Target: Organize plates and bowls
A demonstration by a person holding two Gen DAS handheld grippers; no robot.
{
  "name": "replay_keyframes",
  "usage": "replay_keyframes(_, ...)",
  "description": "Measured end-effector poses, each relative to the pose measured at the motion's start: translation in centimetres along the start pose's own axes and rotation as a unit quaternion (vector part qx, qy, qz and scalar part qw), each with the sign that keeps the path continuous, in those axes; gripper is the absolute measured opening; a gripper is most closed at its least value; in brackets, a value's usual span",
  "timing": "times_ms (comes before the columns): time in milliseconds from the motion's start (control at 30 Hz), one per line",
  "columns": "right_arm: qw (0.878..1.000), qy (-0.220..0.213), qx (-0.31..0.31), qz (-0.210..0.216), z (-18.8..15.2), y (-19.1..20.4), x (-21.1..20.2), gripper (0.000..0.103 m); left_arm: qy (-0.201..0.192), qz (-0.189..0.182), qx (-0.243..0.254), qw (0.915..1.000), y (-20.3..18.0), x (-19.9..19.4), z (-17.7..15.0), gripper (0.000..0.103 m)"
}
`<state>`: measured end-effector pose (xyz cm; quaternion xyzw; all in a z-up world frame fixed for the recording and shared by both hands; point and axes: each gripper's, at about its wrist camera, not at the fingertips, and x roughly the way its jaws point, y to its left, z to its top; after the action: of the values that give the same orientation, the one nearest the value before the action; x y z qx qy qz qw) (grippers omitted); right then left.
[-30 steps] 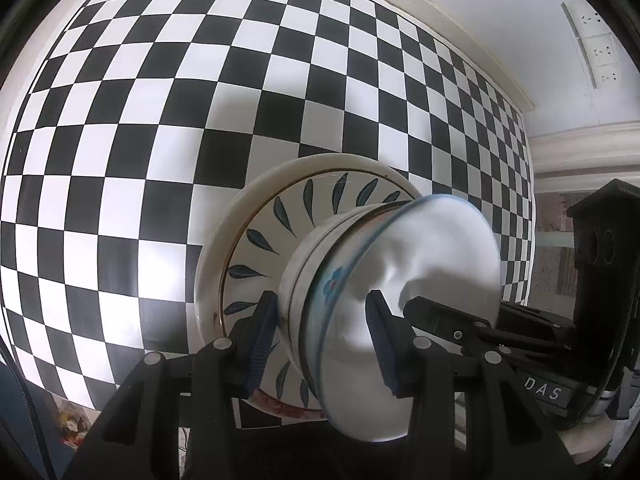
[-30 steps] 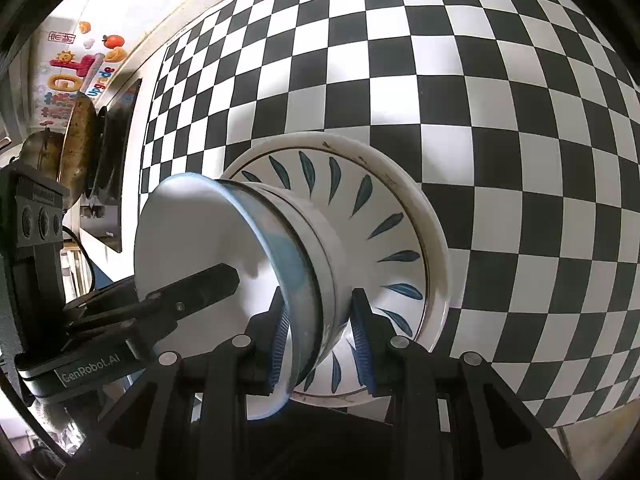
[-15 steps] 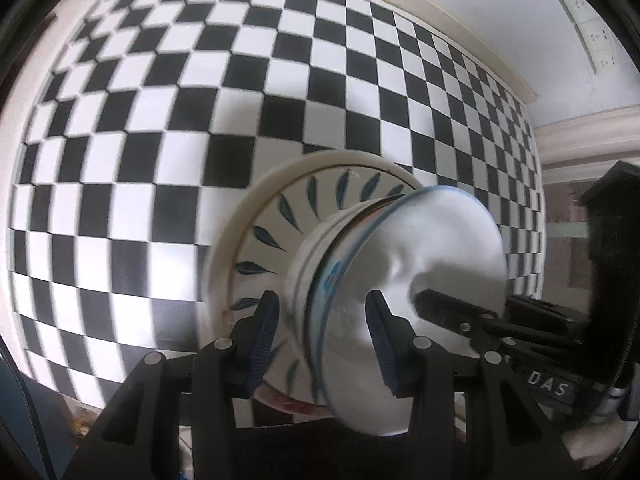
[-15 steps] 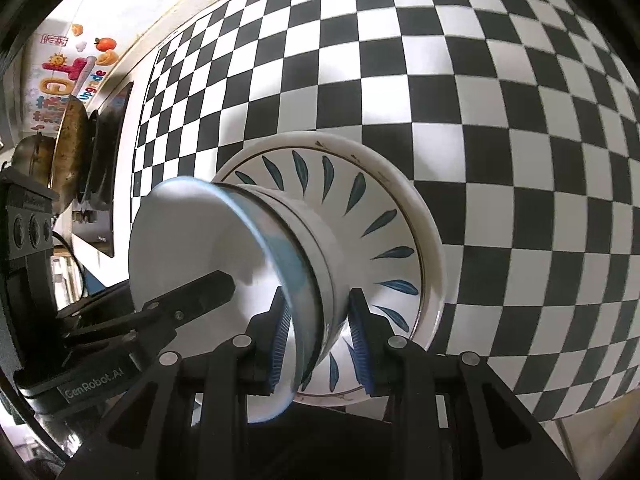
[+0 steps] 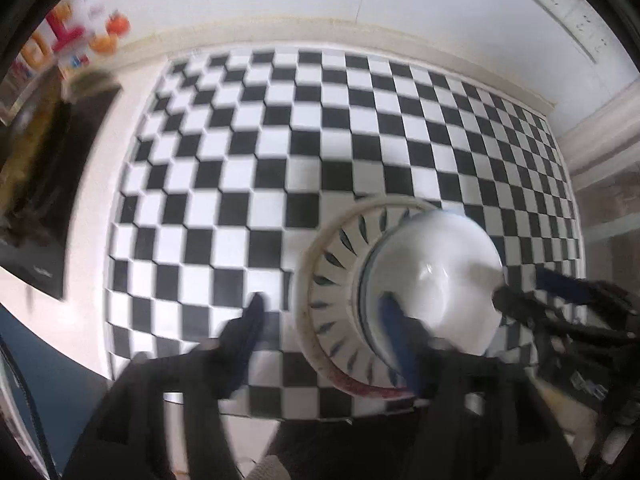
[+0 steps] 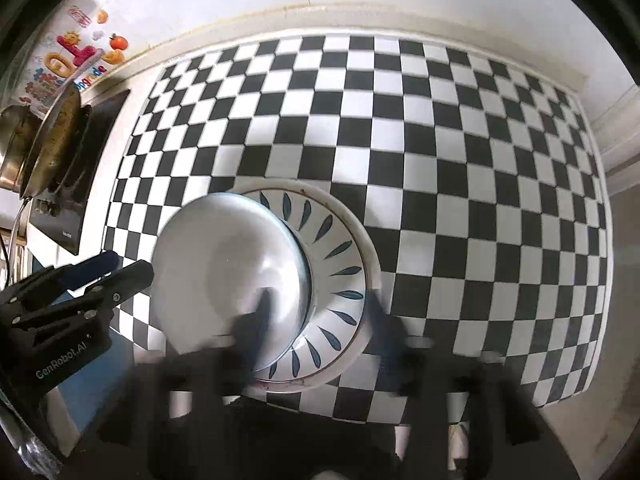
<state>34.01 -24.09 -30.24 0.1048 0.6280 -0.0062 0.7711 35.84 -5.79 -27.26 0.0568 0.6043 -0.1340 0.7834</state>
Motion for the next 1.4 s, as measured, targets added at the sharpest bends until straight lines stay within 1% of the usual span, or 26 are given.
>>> replay_keyframes(33, 1.0, -0.011, 0.004, 0.001, -0.2, 0.0, -0.7, 0.089, -0.009, 0.004, 0.003, 0.9999, 0.1, -0.3, 0.0, 0.097)
replay_keyframes(67, 1.0, -0.017, 0.003, 0.001, -0.3, 0.0, -1.0, 0.096, -0.019, 0.01, 0.003, 0.9998, 0.1, -0.7, -0.1, 0.099)
replay_keyframes(100, 1.0, -0.027, 0.004, -0.003, -0.5, 0.0, -1.7, 0.097, -0.03, 0.016, 0.0, 0.9994, 0.3, -1.1, -0.2, 0.099)
replay_keyframes(233, 0.998, -0.053, 0.012, -0.02, -1.1, 0.1, -3.5, 0.098, -0.053, 0.021, 0.0, 0.9984, 0.5, -2.3, -0.4, 0.1)
replay_keyframes(300, 0.997, -0.072, 0.008, -0.04, -1.6, 0.4, -4.7, 0.103, -0.06, 0.022, 0.001, 0.998, 0.5, -3.0, -0.6, 0.1)
replay_keyframes(333, 0.996, -0.08, 0.006, -0.045, -1.8, 0.6, -5.4, 0.103, -0.063, 0.018, 0.004, 0.9978, 0.4, -3.5, -0.7, 0.1)
replay_keyframes(433, 0.994, -0.097, 0.022, -0.037, -2.6, 0.2, -7.3, 0.103, -0.076, 0.013, 0.007, 0.997, 0.3, -4.8, -0.9, 0.1)
replay_keyframes(500, 0.993, -0.108, 0.028, -0.036, -3.2, 0.2, -8.6, 0.103, -0.089, 0.017, 0.01, 0.9959, -0.4, -5.9, -1.3, 0.1)
replay_keyframes(633, 0.99, -0.134, 0.035, -0.032, -4.3, 0.3, -11.2, 0.103, -0.114, 0.019, 0.012, 0.9933, -1.0, -9.1, -2.1, 0.1)
replay_keyframes(800, 0.98, -0.192, 0.032, -0.039, -6.5, 0.9, -16.6, 0.103, -0.156, 0.033, 0.013, 0.9872, -1.7, -13.4, -3.5, 0.1)
replay_keyframes(900, 0.973, -0.225, 0.031, -0.045, -8.0, 1.0, -19.7, 0.103, -0.186, 0.043, 0.013, 0.9815, -2.2, -16.0, -4.8, 0.1)
replay_keyframes(1000, 0.965, -0.255, 0.03, -0.051, -10.1, 1.0, -22.8, 0.103, -0.201, 0.043, 0.012, 0.9786, -2.6, -18.2, -6.5, 0.1)
replay_keyframes(1067, 0.962, -0.267, 0.027, -0.055, -11.3, 1.2, -24.2, 0.103, -0.209, 0.044, 0.012, 0.9769, -3.0, -19.6, -7.8, 0.1)
replay_keyframes(1200, 0.955, -0.29, 0.019, -0.06, -15.2, 1.6, -27.2, 0.103, -0.235, 0.05, 0.013, 0.9705, -3.7, -22.5, -10.9, 0.1)
replay_keyframes(1233, 0.954, -0.293, 0.018, -0.06, -15.9, 1.6, -27.6, 0.103, -0.243, 0.053, 0.012, 0.9686, -3.9, -23.3, -11.9, 0.1)
replay_keyframes(1333, 0.949, -0.31, 0.011, -0.058, -19.5, 1.9, -29.7, 0.103, -0.264, 0.062, 0.008, 0.9624, -4.3, -25.4, -14.8, 0.1)
replay_keyframes(1400, 0.946, -0.318, 0.008, -0.063, -21.5, 2.3, -30.6, 0.103, -0.272, 0.068, 0.004, 0.9598, -4.6, -26.8, -16.9, 0.1)
